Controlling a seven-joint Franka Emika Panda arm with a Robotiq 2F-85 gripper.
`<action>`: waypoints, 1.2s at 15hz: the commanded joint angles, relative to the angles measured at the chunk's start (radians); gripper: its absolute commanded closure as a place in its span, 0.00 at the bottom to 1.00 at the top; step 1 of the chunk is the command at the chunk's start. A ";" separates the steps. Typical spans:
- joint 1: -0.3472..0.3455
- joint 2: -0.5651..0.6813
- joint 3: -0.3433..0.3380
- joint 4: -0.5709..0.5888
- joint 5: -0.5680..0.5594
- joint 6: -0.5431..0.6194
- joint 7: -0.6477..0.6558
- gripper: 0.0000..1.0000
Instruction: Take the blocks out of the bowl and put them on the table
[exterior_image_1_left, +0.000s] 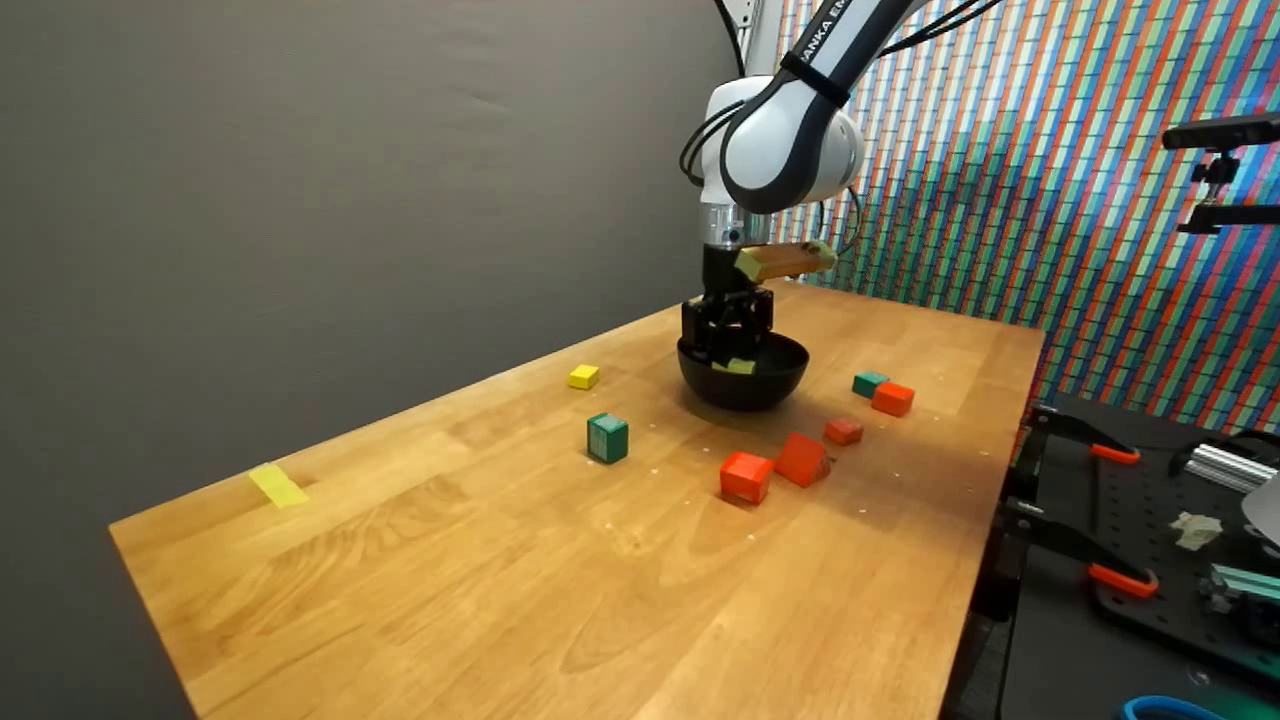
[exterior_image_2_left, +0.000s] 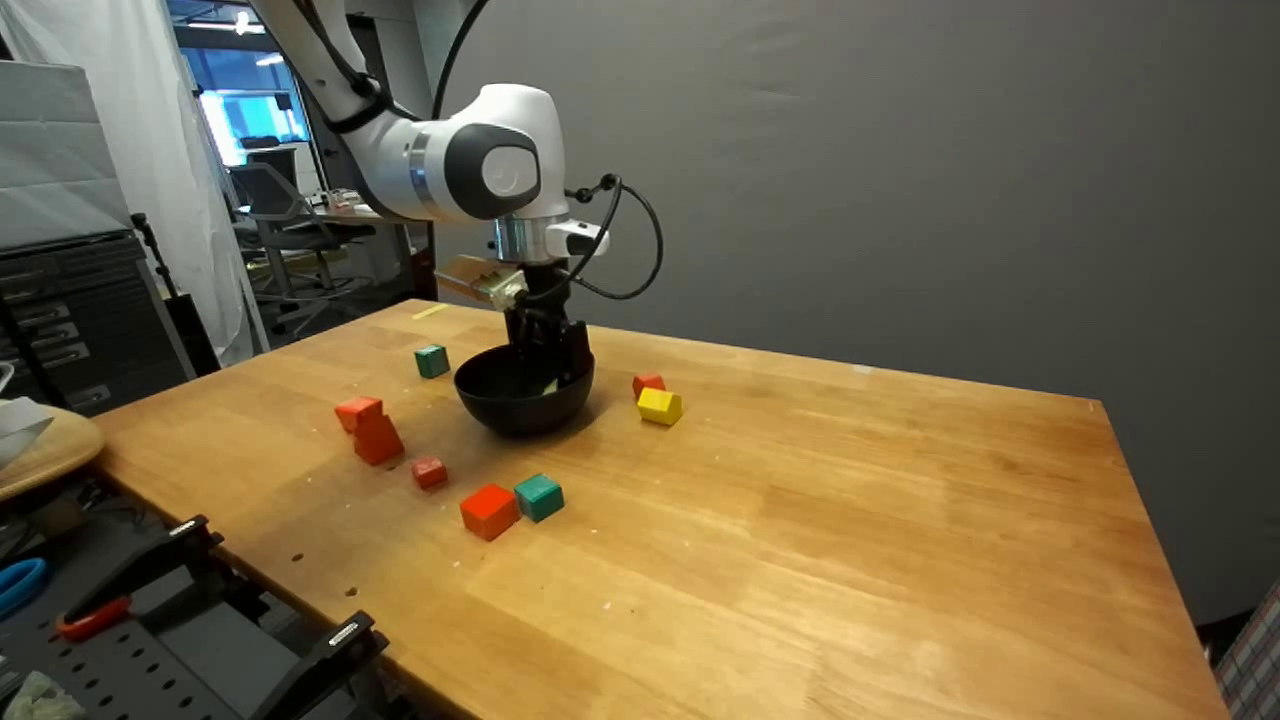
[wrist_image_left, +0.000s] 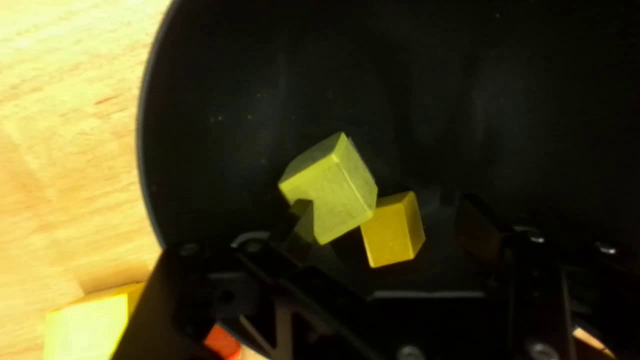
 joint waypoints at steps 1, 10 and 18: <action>-0.002 0.002 0.001 0.020 -0.020 -0.006 -0.023 0.20; 0.009 -0.014 -0.015 0.022 -0.099 -0.028 -0.019 0.17; 0.005 -0.022 -0.002 0.011 -0.092 -0.133 -0.022 0.16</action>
